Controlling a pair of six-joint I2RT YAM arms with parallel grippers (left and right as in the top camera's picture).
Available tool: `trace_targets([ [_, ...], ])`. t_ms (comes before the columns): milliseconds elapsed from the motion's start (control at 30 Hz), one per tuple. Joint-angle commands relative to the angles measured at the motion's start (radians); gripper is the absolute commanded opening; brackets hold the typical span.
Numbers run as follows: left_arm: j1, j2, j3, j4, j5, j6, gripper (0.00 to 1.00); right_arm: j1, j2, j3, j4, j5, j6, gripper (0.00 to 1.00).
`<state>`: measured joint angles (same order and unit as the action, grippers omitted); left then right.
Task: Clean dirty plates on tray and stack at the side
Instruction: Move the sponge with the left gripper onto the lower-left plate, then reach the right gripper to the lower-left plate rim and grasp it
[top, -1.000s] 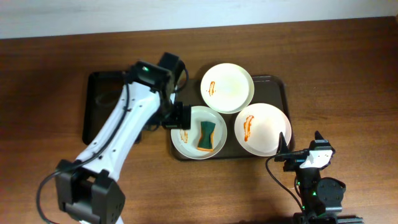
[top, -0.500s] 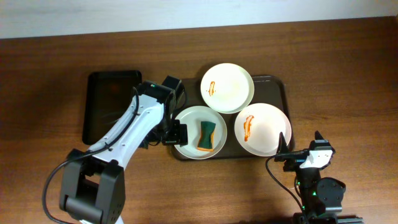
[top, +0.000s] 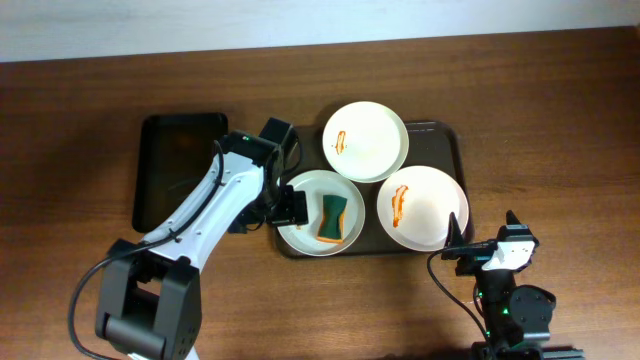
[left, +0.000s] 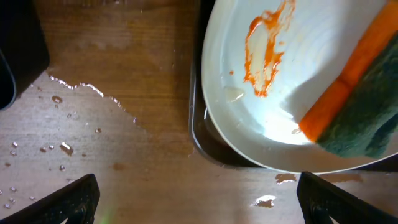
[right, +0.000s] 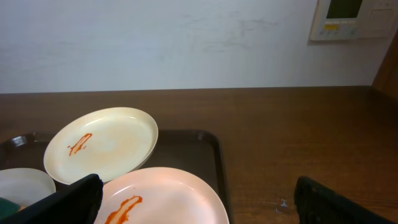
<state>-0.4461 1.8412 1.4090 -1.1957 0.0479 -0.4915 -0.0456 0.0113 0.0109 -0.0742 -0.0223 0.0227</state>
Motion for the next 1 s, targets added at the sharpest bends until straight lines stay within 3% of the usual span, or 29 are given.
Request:
trace_targets([
  [0,-0.001,0.003,-0.008,-0.005,-0.003,-0.008,1.00,0.007,-0.005,-0.005,-0.005,0.009,0.000,0.98],
  [367,-0.004,0.003,-0.008,-0.007,-0.003,0.017,1.00,0.007,-0.004,-0.005,0.055,-0.005,0.015,0.98],
  [500,-0.004,0.003,-0.008,-0.012,-0.003,0.018,1.00,0.007,-0.004,-0.005,0.126,-0.412,0.329,0.98],
  [633,-0.004,0.003,-0.008,-0.009,-0.002,0.017,1.00,0.007,-0.004,-0.005,0.252,-0.480,0.478,0.98],
  [767,-0.004,0.003,-0.008,-0.009,0.016,0.018,1.00,0.006,0.009,0.055,0.281,-0.526,0.507,0.98],
  [833,-0.004,0.003,-0.008,-0.009,0.016,0.018,1.00,0.006,0.067,0.164,0.164,-0.537,0.497,0.98],
  [967,-0.004,0.003,-0.008,-0.014,0.017,0.018,1.00,0.006,0.333,0.468,-0.205,-0.572,0.261,0.98],
])
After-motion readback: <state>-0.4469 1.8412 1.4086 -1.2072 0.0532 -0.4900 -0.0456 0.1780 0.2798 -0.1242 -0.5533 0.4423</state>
